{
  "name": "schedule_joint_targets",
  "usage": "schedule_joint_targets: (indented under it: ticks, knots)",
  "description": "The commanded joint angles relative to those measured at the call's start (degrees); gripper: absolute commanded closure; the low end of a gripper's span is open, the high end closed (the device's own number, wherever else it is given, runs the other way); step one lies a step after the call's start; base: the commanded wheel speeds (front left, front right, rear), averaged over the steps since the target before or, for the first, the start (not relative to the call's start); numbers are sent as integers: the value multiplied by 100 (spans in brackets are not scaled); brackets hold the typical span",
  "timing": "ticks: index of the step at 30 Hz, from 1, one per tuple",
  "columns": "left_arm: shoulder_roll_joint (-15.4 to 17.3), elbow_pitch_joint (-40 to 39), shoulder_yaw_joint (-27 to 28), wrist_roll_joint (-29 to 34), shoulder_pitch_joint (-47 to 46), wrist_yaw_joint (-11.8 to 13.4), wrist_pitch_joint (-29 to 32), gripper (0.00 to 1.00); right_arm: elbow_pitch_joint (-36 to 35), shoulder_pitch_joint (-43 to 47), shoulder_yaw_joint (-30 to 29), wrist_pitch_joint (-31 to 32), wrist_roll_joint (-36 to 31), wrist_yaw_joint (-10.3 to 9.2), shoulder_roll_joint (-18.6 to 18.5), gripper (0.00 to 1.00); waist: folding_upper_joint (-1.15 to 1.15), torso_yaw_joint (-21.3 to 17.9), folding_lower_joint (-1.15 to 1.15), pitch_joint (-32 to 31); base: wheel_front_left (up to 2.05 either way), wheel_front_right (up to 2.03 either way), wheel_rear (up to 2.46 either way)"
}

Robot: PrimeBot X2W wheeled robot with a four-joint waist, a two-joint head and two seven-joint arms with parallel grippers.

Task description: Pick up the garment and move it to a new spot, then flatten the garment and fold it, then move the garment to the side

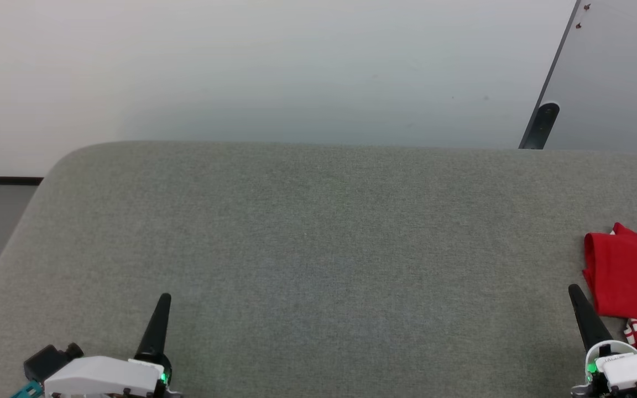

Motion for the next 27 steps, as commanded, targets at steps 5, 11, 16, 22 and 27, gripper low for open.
schedule_joint_targets:
  ticks: [5, 11, 16, 22, 27]
  knots:
    - [-53, 21, 99, -276, -145, -77, 74, 100, 32, -172, 10, -41, 311, 2, 28, 100, 0, -19, 0, 11, 0, 0, 0]
    - [-126, 71, 166, -517, -202, -113, 145, 100, 87, -228, 27, -72, 569, 2, 57, 100, 0, -39, 0, 22, 0, 0, 0]
    - [-175, 114, 219, -698, -232, -146, 196, 100, 133, -253, 41, -82, 769, 2, 78, 100, 0, -56, 0, 31, 0, 0, 0]
    - [-240, 163, 274, -920, -289, -184, 255, 100, 192, -297, 58, -112, 1016, 2, 102, 100, 0, -77, 0, 43, 0, 0, 0]
    - [-295, 200, 324, -1080, -312, -213, 297, 100, 233, -334, 72, -123, 1203, 2, 119, 100, 0, -94, 0, 52, 0, 0, 0]
